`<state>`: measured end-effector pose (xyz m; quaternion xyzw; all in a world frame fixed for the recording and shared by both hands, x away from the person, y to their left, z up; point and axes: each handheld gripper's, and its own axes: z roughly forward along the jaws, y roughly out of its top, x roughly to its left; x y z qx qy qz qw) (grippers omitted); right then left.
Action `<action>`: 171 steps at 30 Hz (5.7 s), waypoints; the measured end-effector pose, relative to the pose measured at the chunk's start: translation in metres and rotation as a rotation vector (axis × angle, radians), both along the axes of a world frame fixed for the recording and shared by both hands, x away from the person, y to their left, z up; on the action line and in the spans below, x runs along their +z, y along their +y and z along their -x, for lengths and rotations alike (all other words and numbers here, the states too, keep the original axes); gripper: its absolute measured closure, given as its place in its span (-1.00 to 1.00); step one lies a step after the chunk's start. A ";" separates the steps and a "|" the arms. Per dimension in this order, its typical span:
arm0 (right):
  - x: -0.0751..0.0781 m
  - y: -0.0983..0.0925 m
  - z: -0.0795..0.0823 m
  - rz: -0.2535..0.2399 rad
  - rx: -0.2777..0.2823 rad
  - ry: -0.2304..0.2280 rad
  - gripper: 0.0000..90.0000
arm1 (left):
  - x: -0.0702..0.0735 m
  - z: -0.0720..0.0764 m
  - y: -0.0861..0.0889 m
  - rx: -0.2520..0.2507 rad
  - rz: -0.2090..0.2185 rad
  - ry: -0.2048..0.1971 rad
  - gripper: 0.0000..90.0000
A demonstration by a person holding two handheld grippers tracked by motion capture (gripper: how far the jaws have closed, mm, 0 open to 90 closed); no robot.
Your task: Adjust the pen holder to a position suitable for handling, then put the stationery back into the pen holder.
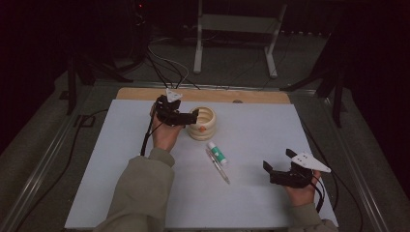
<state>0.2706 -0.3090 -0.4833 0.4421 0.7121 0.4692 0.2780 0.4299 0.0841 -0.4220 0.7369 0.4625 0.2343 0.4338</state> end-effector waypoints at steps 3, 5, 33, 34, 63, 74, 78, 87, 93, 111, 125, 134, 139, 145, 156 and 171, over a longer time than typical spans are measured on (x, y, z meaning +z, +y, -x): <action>0.000 0.000 0.000 0.002 0.000 -0.003 -1.00 | -0.002 -0.004 -0.005 0.009 -0.007 0.017 -0.98; 0.000 0.000 0.000 0.003 0.001 -0.003 -1.00 | -0.004 -0.006 -0.009 0.012 -0.005 0.030 -0.92; 0.000 -0.001 0.000 0.002 0.000 -0.004 -1.00 | -0.033 -0.018 -0.009 0.112 -0.106 0.187 0.77; 0.000 -0.001 0.000 0.002 -0.001 -0.005 -1.00 | -0.032 -0.016 -0.008 0.105 -0.105 0.184 0.77; 0.000 -0.001 0.001 -0.002 -0.009 -0.002 -1.00 | -0.018 0.030 0.008 -0.037 -0.231 0.139 0.77; 0.000 -0.001 0.000 -0.001 -0.008 -0.001 -1.00 | -0.020 0.039 0.010 -0.055 -0.310 0.148 0.76; 0.000 -0.001 0.000 -0.003 -0.010 0.000 -1.00 | -0.023 0.039 0.009 -0.055 -0.334 0.149 0.73; 0.000 -0.001 0.001 -0.004 -0.012 -0.001 -1.00 | -0.021 0.036 0.021 -0.041 -0.135 0.132 -0.33; 0.000 -0.001 0.001 -0.003 -0.012 -0.002 -1.00 | -0.016 0.039 0.033 -0.025 -0.045 0.091 -0.93; 0.000 -0.001 0.001 -0.007 -0.013 0.000 -1.00 | -0.005 0.053 0.042 -0.064 -0.010 0.039 -0.99; 0.000 -0.001 0.001 -0.006 -0.013 -0.001 -1.00 | 0.000 0.066 0.057 -0.032 -0.027 0.036 -0.99; -0.001 -0.001 0.000 -0.010 -0.008 0.005 -1.00 | 0.002 0.075 0.064 -0.026 -0.045 0.032 -0.99; -0.001 -0.001 0.001 -0.013 -0.010 0.006 -1.00 | 0.003 0.082 0.072 -0.017 -0.066 0.031 -0.99; -0.001 0.000 0.000 -0.012 -0.008 0.007 -1.00 | 0.000 0.086 0.081 0.001 -0.059 0.044 -0.99; -0.002 0.000 0.000 -0.015 -0.009 0.009 -1.00 | 0.000 0.090 0.091 0.014 -0.089 0.070 -0.99; -0.002 -0.001 0.001 -0.023 -0.012 0.014 -1.00 | -0.009 0.097 0.110 0.012 -0.117 0.131 -0.99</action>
